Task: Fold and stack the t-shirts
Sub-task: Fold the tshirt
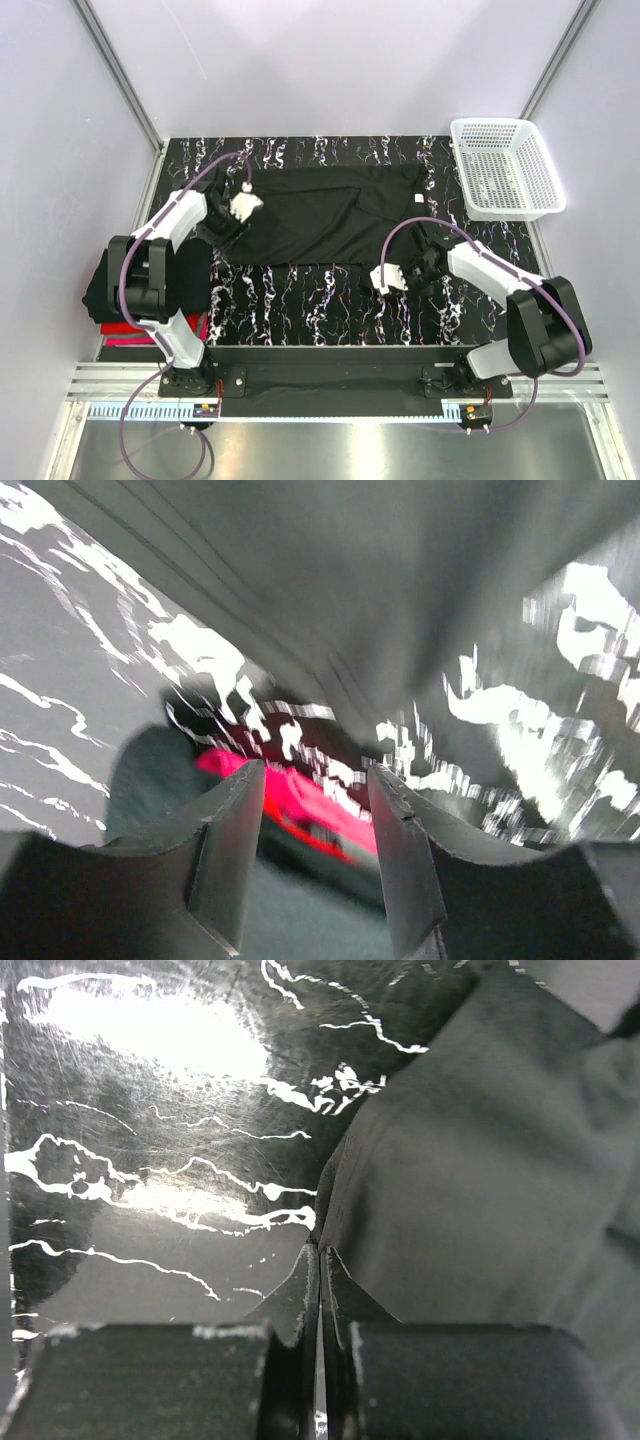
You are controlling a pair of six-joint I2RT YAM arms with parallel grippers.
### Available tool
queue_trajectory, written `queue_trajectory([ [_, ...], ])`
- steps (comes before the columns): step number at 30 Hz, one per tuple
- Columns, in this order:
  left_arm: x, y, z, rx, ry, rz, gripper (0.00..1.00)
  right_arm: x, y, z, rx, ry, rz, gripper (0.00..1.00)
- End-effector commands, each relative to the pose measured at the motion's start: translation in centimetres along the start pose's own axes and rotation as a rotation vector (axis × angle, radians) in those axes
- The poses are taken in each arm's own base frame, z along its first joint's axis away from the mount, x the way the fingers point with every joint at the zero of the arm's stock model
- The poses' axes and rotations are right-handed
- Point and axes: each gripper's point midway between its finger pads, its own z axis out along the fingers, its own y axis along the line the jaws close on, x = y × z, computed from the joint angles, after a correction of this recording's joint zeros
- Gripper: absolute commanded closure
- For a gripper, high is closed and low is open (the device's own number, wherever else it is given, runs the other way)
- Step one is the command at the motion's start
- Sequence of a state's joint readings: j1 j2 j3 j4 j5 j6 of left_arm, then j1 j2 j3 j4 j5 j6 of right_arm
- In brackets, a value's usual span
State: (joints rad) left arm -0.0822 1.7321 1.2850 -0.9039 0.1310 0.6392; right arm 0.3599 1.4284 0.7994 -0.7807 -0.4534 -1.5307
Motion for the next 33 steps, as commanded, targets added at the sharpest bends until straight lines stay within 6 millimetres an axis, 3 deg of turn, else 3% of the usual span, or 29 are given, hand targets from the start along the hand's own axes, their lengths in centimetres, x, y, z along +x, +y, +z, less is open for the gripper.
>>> queue_trajectory([
  [1,1.6,0.5,-1.0,-0.017,0.026,0.218,0.5,-1.0,-0.8,-1.8,0.062,0.004,0.035,1.0],
  [5,2.0,-0.5,-0.1,0.078,0.069,0.198,0.49,-0.9,-0.4,-1.8,0.067,0.007,0.065,1.0],
  [12,-0.1,0.1,1.0,0.118,0.05,0.154,0.48,-0.9,-0.9,-2.1,0.077,0.017,0.108,1.0],
  [18,-0.3,-1.1,1.2,0.184,0.059,0.156,0.44,-0.7,-0.7,-1.9,0.069,0.023,0.131,1.0],
  [33,1.2,-3.2,3.0,0.294,0.154,0.173,0.48,-0.5,-0.9,-1.5,0.062,0.028,0.172,1.0],
])
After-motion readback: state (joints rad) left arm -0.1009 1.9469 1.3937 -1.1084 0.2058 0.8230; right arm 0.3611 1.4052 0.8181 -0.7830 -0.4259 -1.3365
